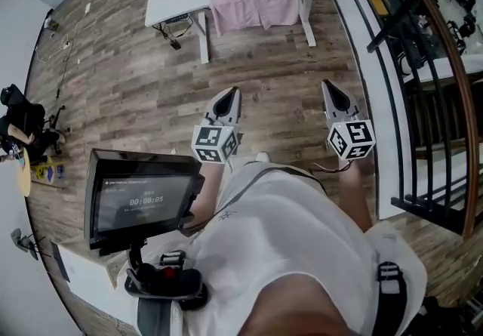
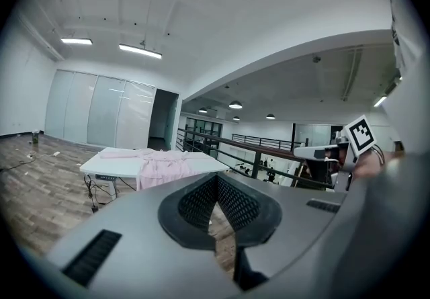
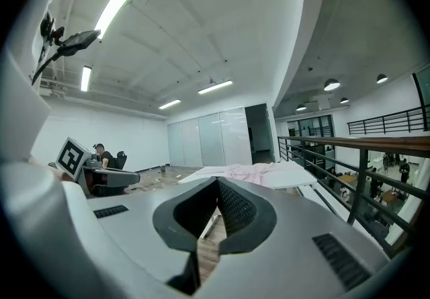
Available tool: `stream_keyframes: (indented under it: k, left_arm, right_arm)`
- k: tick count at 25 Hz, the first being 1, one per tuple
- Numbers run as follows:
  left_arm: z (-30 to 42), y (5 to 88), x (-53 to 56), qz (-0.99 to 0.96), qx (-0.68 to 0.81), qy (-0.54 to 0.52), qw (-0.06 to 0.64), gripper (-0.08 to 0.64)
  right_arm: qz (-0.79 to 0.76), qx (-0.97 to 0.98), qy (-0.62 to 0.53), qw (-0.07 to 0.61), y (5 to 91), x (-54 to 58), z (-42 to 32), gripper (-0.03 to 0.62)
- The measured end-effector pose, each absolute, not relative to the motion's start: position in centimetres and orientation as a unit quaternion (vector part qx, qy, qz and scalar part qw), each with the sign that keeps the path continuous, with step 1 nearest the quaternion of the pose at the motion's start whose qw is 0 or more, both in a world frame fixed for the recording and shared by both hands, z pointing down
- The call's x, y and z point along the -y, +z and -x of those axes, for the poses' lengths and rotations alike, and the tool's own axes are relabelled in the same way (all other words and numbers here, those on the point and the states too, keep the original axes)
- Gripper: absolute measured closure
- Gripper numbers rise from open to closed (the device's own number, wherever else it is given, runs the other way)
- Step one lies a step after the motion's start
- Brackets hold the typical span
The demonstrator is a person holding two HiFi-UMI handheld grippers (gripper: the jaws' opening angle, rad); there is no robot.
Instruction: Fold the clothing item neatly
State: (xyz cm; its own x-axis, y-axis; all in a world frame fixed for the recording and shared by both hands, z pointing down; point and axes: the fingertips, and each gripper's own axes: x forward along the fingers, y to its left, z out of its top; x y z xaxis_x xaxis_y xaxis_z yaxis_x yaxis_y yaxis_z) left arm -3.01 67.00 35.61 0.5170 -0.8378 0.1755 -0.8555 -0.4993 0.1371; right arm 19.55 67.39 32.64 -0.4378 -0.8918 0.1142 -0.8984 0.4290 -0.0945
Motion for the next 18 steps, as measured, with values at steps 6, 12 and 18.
stream_keyframes:
  k: [6, 12, 18]
  left_arm:
    - [5.4, 36.0, -63.6, -0.865, 0.487, 0.042, 0.109, 0.557]
    - [7.6, 36.2, -59.9, -0.867, 0.485, 0.042, 0.11, 0.557]
    - [7.6, 36.4, -56.3, -0.872, 0.475, 0.042, 0.107, 0.557]
  right_arm:
    - [-0.528, 0.846, 0.068, 0.025, 32.4, -63.3, -16.9, 0.591]
    - [-0.525, 0.848, 0.063, 0.027, 32.3, -59.2, -14.3, 0.591]
    - [-0.528, 0.846, 0.063, 0.022, 32.3, -55.6, -13.7, 0.591]
